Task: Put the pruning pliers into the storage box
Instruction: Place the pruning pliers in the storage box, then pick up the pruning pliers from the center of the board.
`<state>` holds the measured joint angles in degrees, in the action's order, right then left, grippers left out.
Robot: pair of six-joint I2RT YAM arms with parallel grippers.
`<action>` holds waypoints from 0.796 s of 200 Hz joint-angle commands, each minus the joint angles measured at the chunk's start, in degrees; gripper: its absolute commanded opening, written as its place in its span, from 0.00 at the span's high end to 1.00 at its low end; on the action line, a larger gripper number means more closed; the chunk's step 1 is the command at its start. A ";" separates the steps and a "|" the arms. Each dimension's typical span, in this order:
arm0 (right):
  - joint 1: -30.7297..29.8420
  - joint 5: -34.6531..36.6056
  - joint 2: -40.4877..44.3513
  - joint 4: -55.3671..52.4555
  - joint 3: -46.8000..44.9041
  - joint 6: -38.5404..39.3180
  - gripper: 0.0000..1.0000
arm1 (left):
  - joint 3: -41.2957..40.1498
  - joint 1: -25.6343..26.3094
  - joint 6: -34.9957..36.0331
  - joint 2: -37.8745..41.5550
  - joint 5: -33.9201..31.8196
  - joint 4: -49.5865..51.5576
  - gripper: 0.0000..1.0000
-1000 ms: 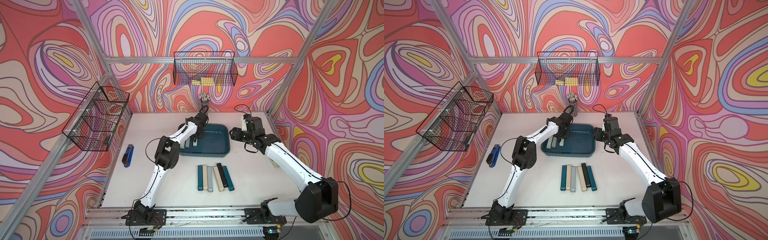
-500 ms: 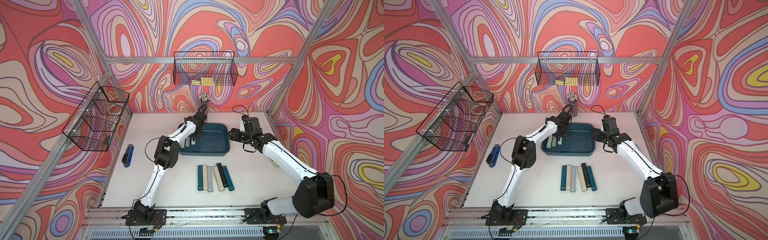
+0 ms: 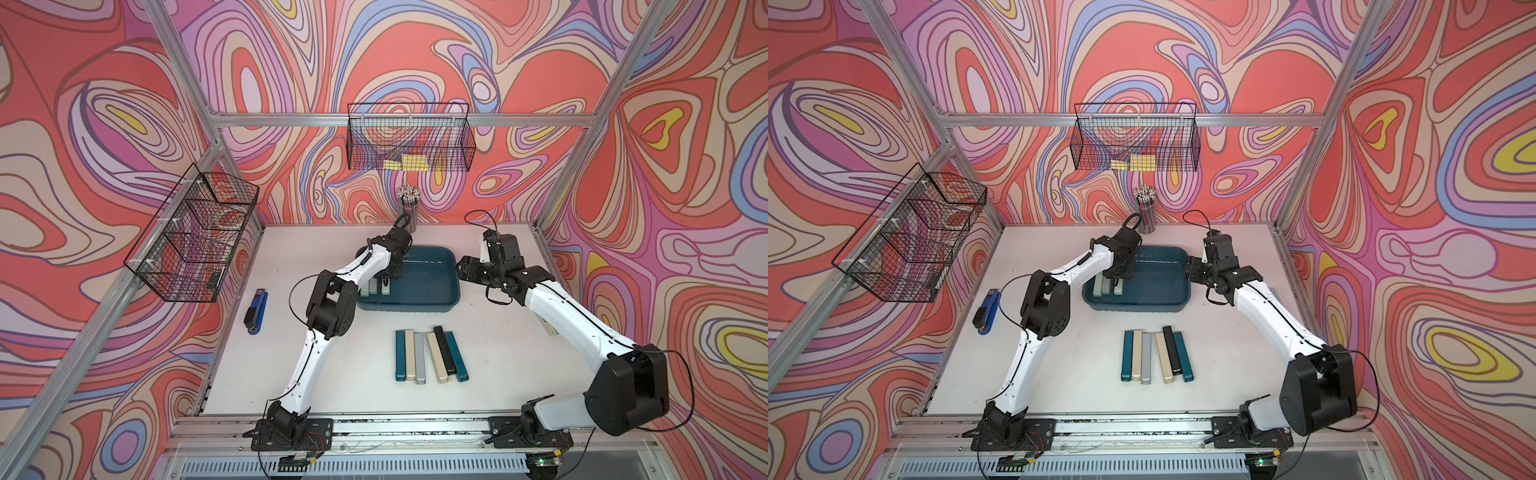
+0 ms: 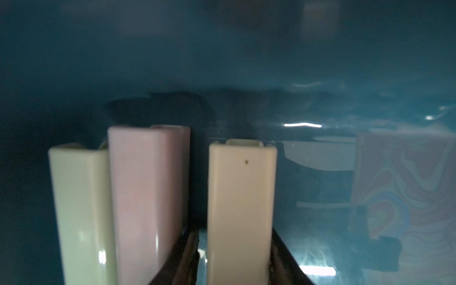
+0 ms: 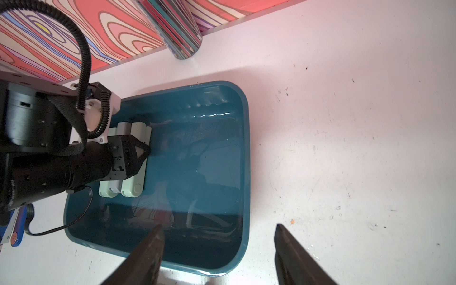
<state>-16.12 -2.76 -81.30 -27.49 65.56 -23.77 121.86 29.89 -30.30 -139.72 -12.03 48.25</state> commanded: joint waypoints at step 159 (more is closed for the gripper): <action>-0.31 3.14 1.98 -3.64 6.15 2.43 0.31 | -42.61 8.04 -1.14 47.20 11.91 -2.82 0.45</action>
<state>-16.12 -0.16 -78.06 -31.46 70.11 -22.15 85.91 34.70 -30.26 -96.57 -2.59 45.91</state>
